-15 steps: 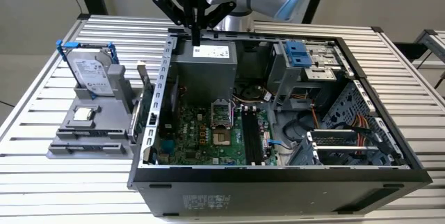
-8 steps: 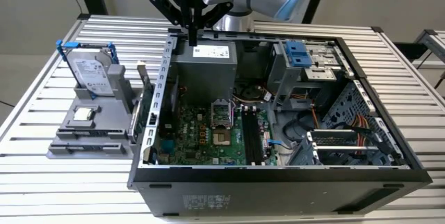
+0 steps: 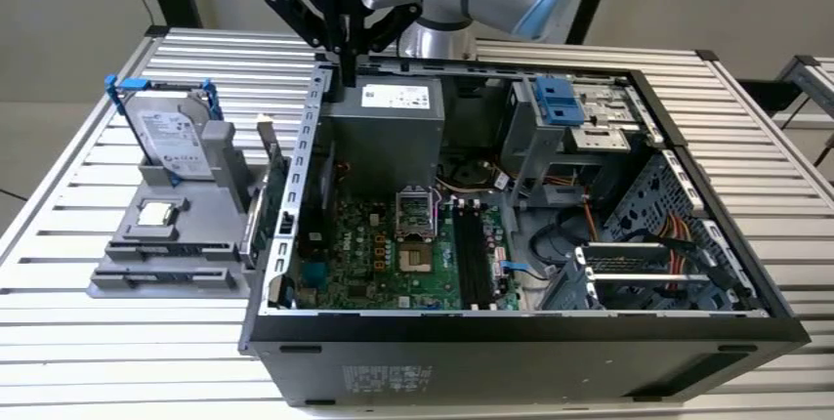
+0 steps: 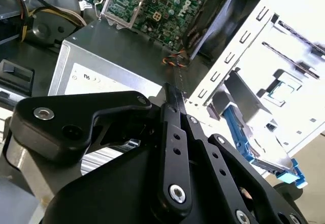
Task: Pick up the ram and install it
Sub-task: 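Reach for the ram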
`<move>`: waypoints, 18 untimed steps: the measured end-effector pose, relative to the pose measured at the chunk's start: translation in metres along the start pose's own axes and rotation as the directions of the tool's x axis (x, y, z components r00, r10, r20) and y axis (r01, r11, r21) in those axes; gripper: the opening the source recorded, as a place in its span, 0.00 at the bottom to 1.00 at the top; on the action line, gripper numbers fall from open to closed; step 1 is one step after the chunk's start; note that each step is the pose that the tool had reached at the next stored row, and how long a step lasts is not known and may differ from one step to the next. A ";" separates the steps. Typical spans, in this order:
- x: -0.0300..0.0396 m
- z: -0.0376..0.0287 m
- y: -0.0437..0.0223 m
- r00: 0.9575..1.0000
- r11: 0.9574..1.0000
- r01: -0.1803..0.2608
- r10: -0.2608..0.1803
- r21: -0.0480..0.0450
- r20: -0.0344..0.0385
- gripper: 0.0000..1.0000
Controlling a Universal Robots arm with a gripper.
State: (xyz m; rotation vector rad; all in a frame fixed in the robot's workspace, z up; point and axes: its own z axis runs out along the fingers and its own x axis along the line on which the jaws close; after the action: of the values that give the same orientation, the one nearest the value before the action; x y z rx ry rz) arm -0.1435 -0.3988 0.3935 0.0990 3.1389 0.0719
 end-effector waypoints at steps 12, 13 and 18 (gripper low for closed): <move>0.0095 0.0000 -0.0006 1.000 1.000 0.001 -0.001 0.000 0.000 0.00; 0.0104 0.0000 -0.0007 1.000 1.000 0.001 -0.001 0.000 0.000 0.00; 0.0151 0.0000 -0.0010 1.000 1.000 0.001 -0.001 0.000 0.000 0.00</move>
State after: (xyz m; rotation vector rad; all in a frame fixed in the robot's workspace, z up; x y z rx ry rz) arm -0.1586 -0.3988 0.3934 0.0972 3.1391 0.0720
